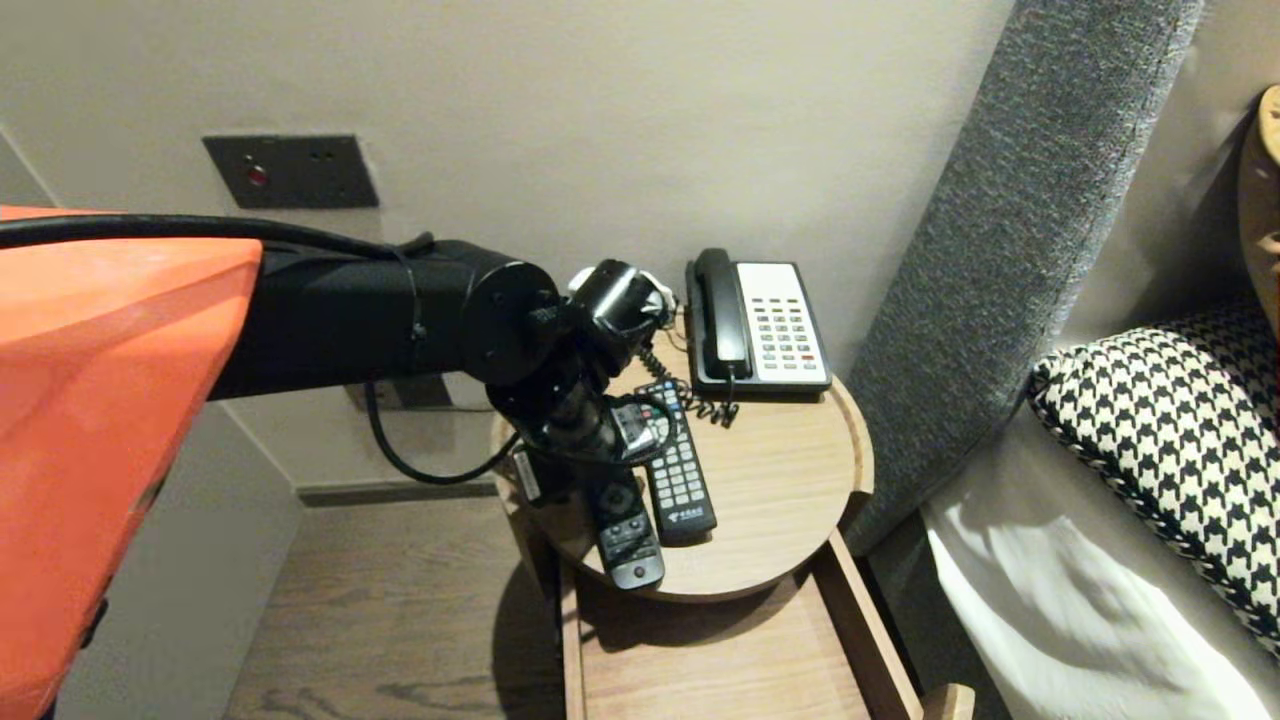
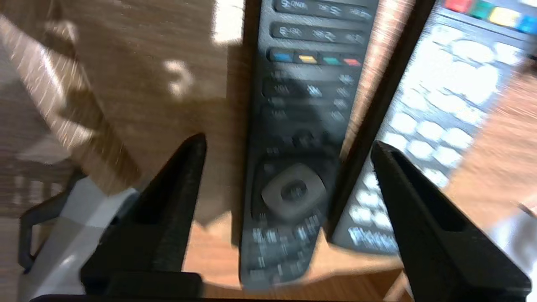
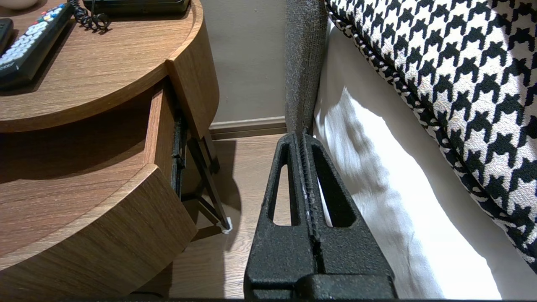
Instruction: Put the remote controls on the table in the drawer one by one
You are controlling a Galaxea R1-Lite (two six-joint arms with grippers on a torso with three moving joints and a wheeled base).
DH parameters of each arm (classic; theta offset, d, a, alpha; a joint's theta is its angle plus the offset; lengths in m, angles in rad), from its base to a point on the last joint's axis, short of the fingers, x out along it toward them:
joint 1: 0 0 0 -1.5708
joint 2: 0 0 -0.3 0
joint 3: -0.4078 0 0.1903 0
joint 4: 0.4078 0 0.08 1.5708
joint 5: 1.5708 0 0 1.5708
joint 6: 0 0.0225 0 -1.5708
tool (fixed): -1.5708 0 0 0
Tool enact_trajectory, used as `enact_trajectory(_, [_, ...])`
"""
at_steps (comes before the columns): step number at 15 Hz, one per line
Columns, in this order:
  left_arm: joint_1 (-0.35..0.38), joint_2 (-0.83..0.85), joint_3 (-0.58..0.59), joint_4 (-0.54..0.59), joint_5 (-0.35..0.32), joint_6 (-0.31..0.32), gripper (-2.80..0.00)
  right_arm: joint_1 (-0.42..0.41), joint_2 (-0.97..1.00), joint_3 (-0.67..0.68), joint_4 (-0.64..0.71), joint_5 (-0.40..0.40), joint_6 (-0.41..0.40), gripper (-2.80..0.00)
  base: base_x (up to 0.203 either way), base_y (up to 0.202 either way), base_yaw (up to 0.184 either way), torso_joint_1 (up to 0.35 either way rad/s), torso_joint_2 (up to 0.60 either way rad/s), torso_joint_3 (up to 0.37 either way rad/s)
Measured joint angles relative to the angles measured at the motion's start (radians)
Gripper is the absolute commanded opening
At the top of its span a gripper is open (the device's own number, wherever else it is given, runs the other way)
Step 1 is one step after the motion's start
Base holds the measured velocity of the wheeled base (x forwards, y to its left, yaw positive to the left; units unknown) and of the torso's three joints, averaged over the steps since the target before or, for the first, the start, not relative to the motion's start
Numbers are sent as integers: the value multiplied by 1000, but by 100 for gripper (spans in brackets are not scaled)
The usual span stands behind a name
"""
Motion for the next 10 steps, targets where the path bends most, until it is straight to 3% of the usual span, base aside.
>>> enact_trajectory(10, [6,37,-19,17,64,19,0,0,0,0,0,0,0,-280,0,0,0,0,0,0])
